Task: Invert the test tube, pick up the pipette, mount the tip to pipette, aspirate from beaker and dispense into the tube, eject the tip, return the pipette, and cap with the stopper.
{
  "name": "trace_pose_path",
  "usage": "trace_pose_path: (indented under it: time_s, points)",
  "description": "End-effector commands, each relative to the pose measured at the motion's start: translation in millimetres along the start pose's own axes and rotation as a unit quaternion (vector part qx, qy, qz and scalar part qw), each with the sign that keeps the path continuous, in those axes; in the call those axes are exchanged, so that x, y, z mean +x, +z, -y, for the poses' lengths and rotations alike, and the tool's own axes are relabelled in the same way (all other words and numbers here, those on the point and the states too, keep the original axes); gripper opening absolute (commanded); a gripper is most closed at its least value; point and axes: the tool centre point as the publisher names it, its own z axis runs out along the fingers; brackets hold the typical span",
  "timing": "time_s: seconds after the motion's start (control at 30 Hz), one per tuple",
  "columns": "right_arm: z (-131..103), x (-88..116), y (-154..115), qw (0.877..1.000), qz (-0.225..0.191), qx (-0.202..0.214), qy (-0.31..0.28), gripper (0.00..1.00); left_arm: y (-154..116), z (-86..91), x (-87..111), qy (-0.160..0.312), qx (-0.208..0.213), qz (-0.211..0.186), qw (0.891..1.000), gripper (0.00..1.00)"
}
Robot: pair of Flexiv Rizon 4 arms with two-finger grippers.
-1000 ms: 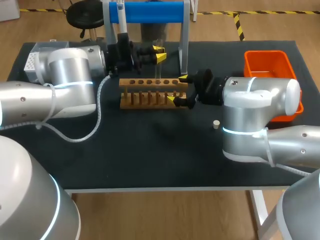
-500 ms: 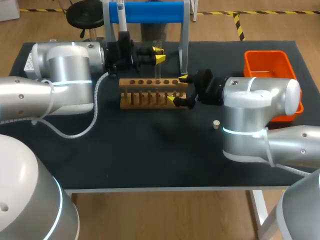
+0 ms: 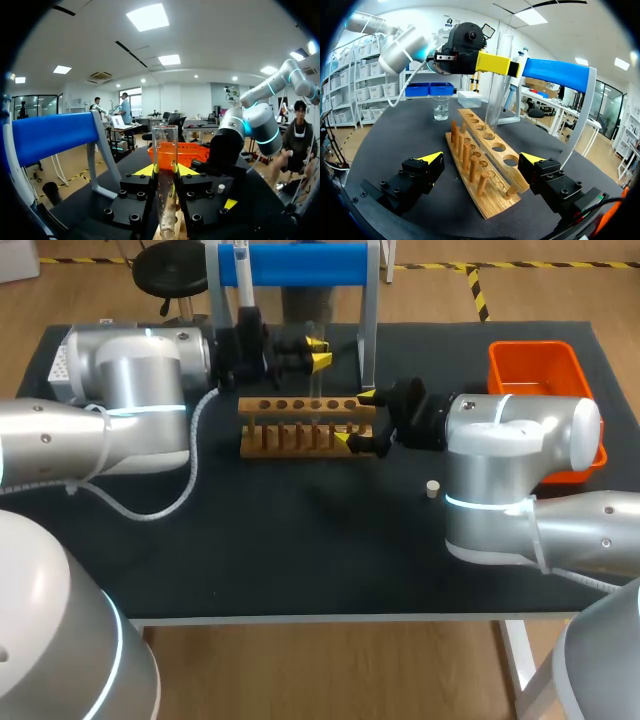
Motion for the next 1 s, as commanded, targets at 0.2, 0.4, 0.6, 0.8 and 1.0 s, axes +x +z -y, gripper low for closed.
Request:
trace_pose_path:
  time_s: [0.2, 0.4, 0.6, 0.8, 1.0]
  points:
    - [1, 1, 0, 1.0, 0.001, -0.001, 0.0, 1.0, 2, -6.8, -2.9, 0.003, 0.005, 0.004, 1.0, 0.0]
    - [1, 1, 0, 1.0, 0.001, -0.001, 0.0, 1.0, 1, -11.3, -3.8, 0.002, 0.007, 0.007, 1.0, 0.0]
    - [1, 1, 0, 1.0, 0.001, -0.001, 0.0, 1.0, 0, -14.9, -5.0, 0.001, 0.01, 0.01, 1.0, 0.0]
    - [1, 1, 0, 1.0, 0.001, -0.001, 0.0, 1.0, 1, -20.2, -5.9, 0.0, 0.013, 0.012, 1.0, 0.0]
    - [1, 1, 0, 1.0, 0.001, -0.001, 0.0, 1.0, 1, -26.4, -5.1, -0.004, 0.015, 0.011, 1.0, 0.0]
